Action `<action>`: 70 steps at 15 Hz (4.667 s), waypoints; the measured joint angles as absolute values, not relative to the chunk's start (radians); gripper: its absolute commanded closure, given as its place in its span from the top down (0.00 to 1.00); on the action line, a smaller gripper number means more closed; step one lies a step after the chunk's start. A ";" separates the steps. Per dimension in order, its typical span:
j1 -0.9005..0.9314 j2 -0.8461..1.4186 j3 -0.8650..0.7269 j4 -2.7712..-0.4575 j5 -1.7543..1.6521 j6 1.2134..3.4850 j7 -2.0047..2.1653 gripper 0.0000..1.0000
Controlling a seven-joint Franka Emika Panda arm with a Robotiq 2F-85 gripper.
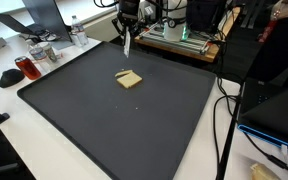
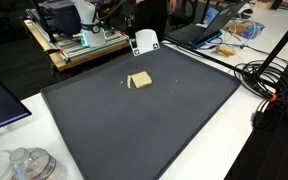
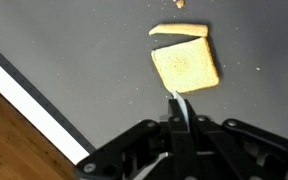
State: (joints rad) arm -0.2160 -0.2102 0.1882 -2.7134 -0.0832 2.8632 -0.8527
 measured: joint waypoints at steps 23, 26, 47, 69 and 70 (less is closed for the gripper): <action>-0.138 -0.185 0.139 -2.682 -0.824 2.731 -0.715 0.01; -0.062 -0.127 0.078 -2.680 -0.775 2.730 -0.811 0.01; -0.010 0.051 0.040 -2.567 -0.500 2.615 -0.970 0.01; -0.015 0.217 0.012 -2.460 -0.488 2.621 -0.888 0.01; -0.015 0.222 0.012 -2.458 -0.488 2.621 -0.888 0.01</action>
